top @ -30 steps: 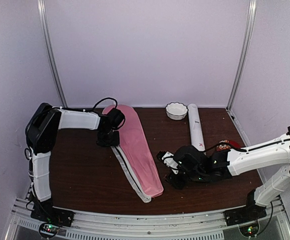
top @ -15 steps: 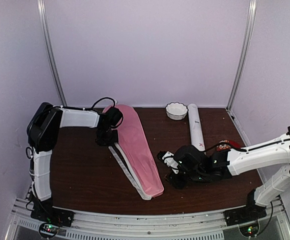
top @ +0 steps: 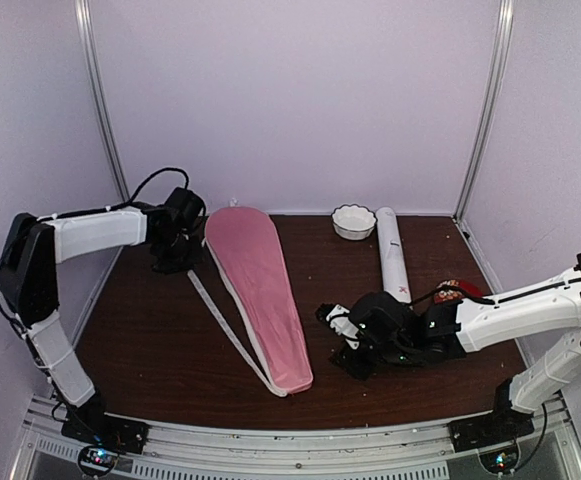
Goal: Pack up the badminton gear
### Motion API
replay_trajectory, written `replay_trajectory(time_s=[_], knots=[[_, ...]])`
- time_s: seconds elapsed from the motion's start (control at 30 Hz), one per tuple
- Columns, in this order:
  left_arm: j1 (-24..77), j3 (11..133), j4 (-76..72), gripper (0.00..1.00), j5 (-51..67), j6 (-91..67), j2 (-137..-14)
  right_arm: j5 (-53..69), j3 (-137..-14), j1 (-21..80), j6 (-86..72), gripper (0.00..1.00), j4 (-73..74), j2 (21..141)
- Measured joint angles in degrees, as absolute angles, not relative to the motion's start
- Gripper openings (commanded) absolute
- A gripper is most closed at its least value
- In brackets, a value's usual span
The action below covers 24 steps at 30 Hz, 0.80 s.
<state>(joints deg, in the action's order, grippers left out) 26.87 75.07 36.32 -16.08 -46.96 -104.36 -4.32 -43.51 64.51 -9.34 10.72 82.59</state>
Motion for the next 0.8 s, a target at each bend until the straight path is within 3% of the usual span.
replay_trajectory(time_s=[0.2, 0.37, 0.53, 0.8], knots=[[25.5, 75.5, 36.4, 0.00, -19.7, -42.9, -89.6, -3.7, -43.5, 64.5, -9.5, 0.45, 10.7, 82.2], [26.5, 81.5, 37.7, 0.00, -19.5, -36.6, -84.8, -3.0, -43.5, 64.1, -9.5, 0.45, 10.4, 80.7], [32.4, 88.9, 36.4, 0.00, -16.0, -32.1, -87.9, -2.4, -43.5, 63.3, -9.5, 0.45, 10.0, 80.5], [40.0, 89.9, 30.9, 0.00, -6.9, -31.4, -101.6, -2.1, -42.3, 62.2, -10.8, 0.46, 9.6, 80.3]])
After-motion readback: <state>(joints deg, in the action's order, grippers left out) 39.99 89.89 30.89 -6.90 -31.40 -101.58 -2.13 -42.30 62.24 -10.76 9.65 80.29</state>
